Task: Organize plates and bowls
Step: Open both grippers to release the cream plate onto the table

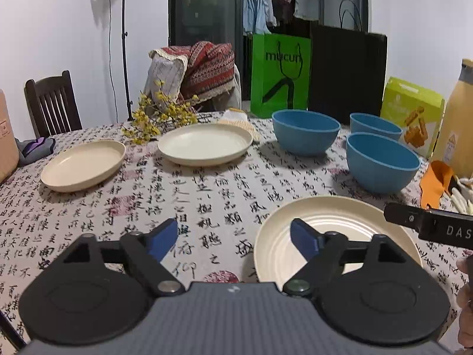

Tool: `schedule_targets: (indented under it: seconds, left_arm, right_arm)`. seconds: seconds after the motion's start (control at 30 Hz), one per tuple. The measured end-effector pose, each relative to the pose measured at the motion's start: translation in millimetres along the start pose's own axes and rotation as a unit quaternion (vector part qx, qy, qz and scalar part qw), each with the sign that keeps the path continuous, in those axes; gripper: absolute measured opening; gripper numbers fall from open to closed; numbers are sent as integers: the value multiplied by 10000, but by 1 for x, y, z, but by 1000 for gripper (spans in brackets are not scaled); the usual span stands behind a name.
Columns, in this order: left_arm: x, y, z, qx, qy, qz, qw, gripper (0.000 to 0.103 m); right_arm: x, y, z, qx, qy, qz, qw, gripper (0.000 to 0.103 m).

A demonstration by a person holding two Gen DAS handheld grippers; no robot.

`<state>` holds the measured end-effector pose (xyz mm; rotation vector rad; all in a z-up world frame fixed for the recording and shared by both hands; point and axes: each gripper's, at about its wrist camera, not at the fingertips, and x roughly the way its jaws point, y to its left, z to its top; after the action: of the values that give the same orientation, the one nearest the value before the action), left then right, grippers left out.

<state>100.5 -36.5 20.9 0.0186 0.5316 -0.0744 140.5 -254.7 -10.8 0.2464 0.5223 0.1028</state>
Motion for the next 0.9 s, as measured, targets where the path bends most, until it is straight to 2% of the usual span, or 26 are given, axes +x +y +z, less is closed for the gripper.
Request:
schedule_targets:
  seconds: [0.03,0.07,0.17,0.37,0.9]
  left_arm:
    - [-2,2,1,-15,-27,-34,10000,96]
    - [-4,6,2,-41,-55,-101,9999,103]
    - [-12,14,5,-122,-64,-214,9997,103]
    - [-21,29,10,-183,-117,-68,9997,103]
    - [-38,74,32,-465,-237,0,9986,103]
  right_arm:
    - [-1,1,1,-2,-19,-3,10000,103]
    - [-3,3,2,1,-49,-7,10000,103]
    - [-6,7,5,11,-69,-13,10000,103]
    - [-13,21,13,7,-147,22,9999,103]
    - [-15,69,33,-253,-188,176,9993,103]
